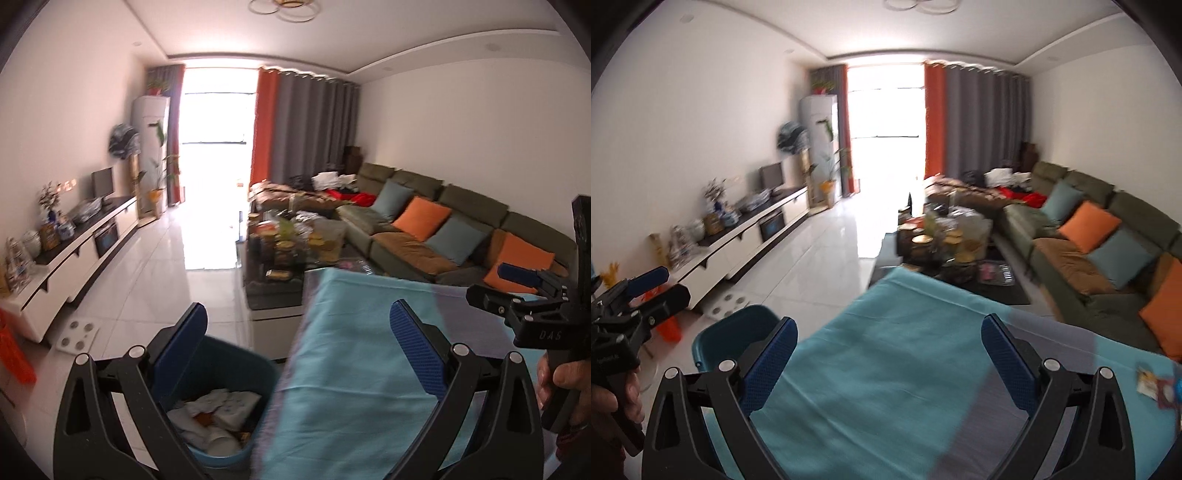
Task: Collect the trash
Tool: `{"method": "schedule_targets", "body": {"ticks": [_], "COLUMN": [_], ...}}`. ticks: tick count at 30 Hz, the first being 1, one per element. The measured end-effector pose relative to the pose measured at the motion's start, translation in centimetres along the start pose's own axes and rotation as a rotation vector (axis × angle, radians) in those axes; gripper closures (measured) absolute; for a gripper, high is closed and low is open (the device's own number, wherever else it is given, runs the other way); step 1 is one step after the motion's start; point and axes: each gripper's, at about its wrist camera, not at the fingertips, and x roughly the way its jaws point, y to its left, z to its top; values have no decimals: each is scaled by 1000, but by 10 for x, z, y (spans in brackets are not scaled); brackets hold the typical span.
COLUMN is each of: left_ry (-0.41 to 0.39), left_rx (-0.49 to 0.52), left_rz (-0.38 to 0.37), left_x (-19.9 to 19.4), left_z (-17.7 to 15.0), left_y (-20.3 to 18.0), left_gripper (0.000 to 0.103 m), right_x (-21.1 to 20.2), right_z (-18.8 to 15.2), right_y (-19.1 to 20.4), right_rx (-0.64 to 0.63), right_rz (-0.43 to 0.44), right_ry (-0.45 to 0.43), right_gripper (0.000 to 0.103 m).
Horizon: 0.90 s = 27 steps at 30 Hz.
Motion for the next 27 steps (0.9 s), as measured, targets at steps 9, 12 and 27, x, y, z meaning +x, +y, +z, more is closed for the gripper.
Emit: {"method": "schedule_targets", "body": {"ticks": [9,12,27], "left_ry": [-39,-48,-177], "left_rx": [73,96,128], "left_rz": [-153,-193,-294], "left_x": [-7,-8,-50], "left_z": [0,-2,-26], "left_y": [-77,-98,-146], "left_gripper": [6,6,6], "right_x": [-65,-87,-157], "right_z": [-35,-48,-102], "right_y": [-54,-66,-72], "right_rx": [97,119,171], "right_rz": [-170,-230,-404], "right_ry": [-82,-112,-234], "right_gripper": [7,7,7]}}
